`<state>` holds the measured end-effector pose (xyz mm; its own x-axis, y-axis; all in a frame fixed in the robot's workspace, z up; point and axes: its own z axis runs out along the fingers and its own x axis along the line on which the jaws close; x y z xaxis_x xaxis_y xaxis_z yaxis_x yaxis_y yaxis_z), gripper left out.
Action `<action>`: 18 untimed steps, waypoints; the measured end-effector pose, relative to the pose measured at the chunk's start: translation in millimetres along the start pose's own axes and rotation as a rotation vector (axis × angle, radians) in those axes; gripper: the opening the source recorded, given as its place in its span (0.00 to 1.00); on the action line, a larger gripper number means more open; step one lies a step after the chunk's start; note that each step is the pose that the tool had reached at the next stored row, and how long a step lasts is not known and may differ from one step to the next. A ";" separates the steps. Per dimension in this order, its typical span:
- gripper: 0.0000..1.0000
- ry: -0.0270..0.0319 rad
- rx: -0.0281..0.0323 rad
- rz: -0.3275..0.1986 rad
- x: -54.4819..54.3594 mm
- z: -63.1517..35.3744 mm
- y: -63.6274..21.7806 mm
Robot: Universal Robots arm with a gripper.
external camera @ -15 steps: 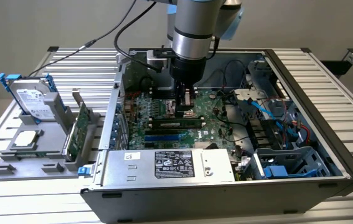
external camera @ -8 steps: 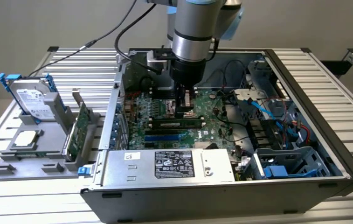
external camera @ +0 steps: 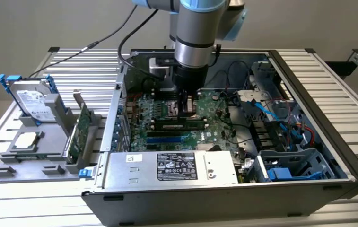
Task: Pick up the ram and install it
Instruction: 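Press down the ram until it locks into place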
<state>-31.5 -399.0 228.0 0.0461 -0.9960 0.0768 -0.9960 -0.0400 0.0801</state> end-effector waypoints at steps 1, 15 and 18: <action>0.11 0.0005 0.0001 0.001 0.0 1.0 0.0; 0.11 -0.0018 0.0019 0.004 1.4 -19.4 1.8; 0.11 -0.0019 0.0019 0.004 1.4 -19.4 1.8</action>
<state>-31.7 -398.9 247.5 0.0424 -0.9963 0.0752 -0.9963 -0.0366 0.0779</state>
